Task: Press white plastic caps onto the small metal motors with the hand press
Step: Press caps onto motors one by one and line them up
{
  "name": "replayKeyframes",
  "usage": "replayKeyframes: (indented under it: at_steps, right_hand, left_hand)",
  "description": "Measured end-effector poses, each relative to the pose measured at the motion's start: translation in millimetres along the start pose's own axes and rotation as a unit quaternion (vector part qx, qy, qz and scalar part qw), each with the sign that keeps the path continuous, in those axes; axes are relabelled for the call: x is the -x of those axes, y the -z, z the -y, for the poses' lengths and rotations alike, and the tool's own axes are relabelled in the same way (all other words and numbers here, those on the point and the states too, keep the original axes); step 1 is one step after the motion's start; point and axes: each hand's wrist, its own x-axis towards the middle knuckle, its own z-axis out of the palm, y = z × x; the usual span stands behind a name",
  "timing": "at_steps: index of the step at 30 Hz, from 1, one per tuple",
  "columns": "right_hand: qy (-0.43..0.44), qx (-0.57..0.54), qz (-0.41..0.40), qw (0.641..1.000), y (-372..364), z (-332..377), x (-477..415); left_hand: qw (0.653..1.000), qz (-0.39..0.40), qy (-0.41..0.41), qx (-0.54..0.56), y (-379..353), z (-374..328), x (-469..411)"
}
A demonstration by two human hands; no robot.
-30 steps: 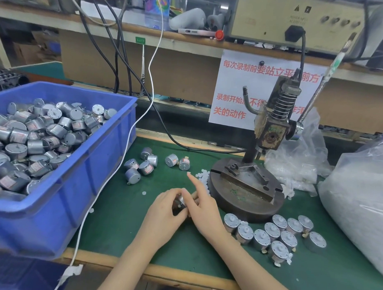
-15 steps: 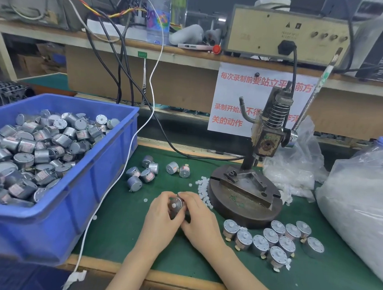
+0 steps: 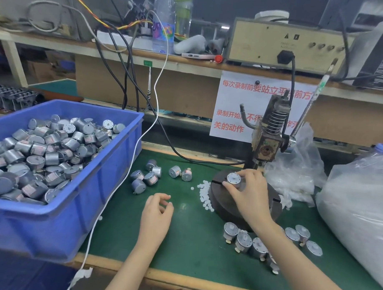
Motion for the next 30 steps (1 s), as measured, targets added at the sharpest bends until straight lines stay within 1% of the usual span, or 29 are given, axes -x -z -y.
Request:
replayKeyframes:
  at_steps: [3,6,12,17,21,23,25,28,30]
  right_hand:
    - [-0.027,0.068,0.009,0.997,10,-23,-9]
    - [-0.052,0.100,0.010,0.994,11,-37,-12]
    - [-0.066,0.107,0.005,0.992,3,-45,-17]
    - [-0.047,0.130,0.009,0.990,4,-50,-20]
    - [-0.075,0.137,0.046,0.987,6,-46,-21]
    - [-0.117,0.069,0.079,0.988,9,-47,-22]
    - [-0.191,-0.029,0.086,0.977,22,-47,-27]
    - [-0.299,-0.176,0.040,0.937,56,-43,-46]
    - [-0.317,-0.252,-0.012,0.914,82,-39,-66]
  left_hand:
    - [1.000,-0.005,0.006,0.012,1,1,0]
    - [1.000,-0.006,0.004,0.006,0,-1,0]
    - [1.000,-0.021,0.011,0.012,1,0,0]
    - [1.000,-0.022,0.010,0.006,1,0,-2]
    - [1.000,-0.016,0.012,-0.002,1,1,0]
    - [1.000,-0.014,0.015,0.000,1,1,1]
    - [1.000,-0.012,0.018,0.000,1,2,1]
    - [1.000,-0.010,0.022,0.002,1,3,0]
    - [1.000,-0.008,0.025,-0.001,0,2,-1]
